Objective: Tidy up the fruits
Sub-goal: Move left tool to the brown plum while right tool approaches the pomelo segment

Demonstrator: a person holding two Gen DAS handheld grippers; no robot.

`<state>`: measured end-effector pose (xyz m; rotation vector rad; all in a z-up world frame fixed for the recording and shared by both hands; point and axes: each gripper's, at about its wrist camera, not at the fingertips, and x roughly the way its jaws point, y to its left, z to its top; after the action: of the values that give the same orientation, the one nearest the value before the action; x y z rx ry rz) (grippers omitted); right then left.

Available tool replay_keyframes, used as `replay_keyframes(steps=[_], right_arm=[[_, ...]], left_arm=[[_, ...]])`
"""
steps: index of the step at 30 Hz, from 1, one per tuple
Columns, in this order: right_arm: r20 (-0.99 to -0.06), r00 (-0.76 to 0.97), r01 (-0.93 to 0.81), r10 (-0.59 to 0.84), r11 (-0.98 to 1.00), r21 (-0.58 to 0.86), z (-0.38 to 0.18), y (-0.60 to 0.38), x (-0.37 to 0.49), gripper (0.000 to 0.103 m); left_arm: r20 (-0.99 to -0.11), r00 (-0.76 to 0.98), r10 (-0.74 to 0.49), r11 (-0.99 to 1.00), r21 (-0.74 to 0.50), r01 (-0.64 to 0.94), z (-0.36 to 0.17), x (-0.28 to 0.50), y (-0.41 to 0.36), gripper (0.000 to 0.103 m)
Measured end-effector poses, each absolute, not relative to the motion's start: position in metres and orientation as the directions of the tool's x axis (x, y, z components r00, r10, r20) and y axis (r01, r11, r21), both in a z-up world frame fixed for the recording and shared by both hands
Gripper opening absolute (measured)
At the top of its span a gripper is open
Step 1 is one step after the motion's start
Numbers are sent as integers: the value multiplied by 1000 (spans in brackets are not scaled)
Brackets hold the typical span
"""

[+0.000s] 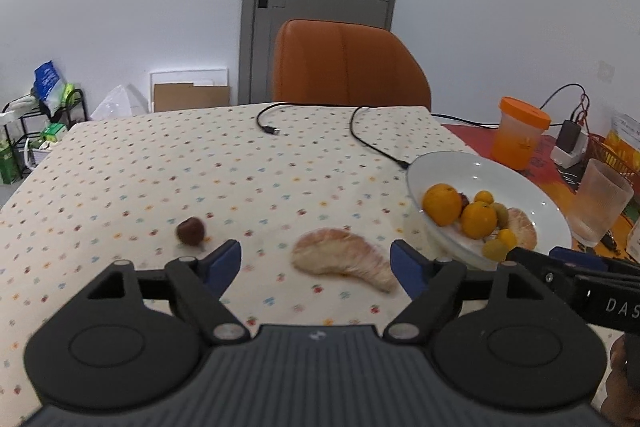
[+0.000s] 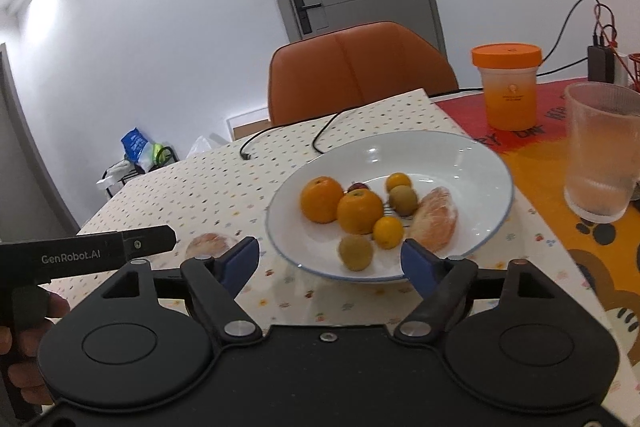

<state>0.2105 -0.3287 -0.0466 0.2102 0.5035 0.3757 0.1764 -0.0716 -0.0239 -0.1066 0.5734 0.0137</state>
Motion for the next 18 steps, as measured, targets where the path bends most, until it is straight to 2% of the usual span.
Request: replay_keyframes(steps=[16, 18], right_arm=[[-441, 772, -385, 458, 889, 249, -42, -285, 199, 78], [-446, 765, -395, 465, 885, 246, -43, -280, 199, 78]], left_arm=[[-539, 842, 24, 983, -140, -118, -31, 150, -25, 81], [-538, 843, 26, 981, -151, -126, -32, 147, -21, 90]])
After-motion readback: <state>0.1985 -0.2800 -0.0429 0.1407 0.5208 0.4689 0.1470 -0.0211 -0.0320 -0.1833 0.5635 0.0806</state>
